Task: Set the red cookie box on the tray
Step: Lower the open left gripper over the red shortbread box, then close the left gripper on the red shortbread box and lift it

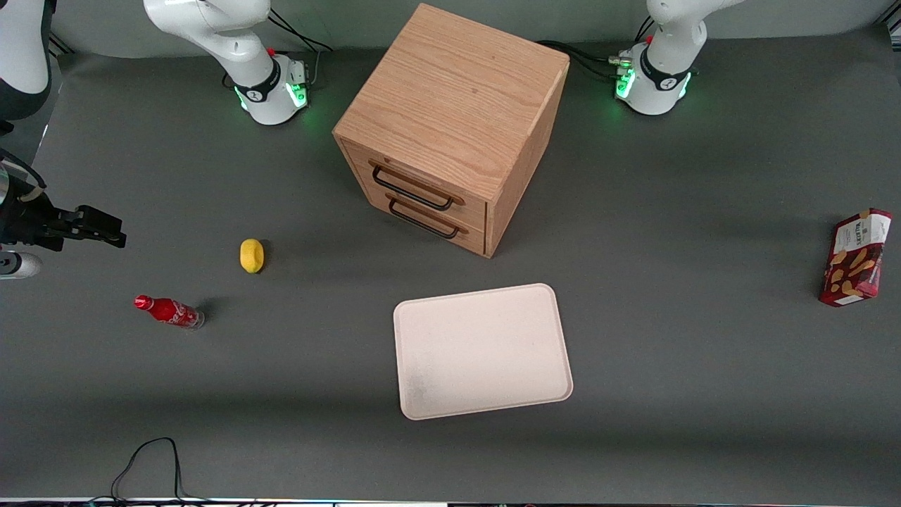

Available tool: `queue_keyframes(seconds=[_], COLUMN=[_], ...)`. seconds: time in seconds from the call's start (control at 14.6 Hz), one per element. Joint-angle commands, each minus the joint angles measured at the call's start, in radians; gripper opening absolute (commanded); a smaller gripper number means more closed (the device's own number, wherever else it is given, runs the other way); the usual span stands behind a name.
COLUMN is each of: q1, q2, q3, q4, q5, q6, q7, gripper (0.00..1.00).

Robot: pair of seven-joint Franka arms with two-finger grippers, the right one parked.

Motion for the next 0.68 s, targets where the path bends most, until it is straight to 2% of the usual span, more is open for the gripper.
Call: queue_keyframes(seconds=[0.0, 0.61], q1=[0.076, 0.112], q2=[0.109, 0.165], q3=[-0.009, -0.009], q4=[0.149, 0.152], q5=[-0.012, 0.002], q6=[-0.013, 0.005], q7=[0.147, 0.181], gripper=[1.0, 1.0])
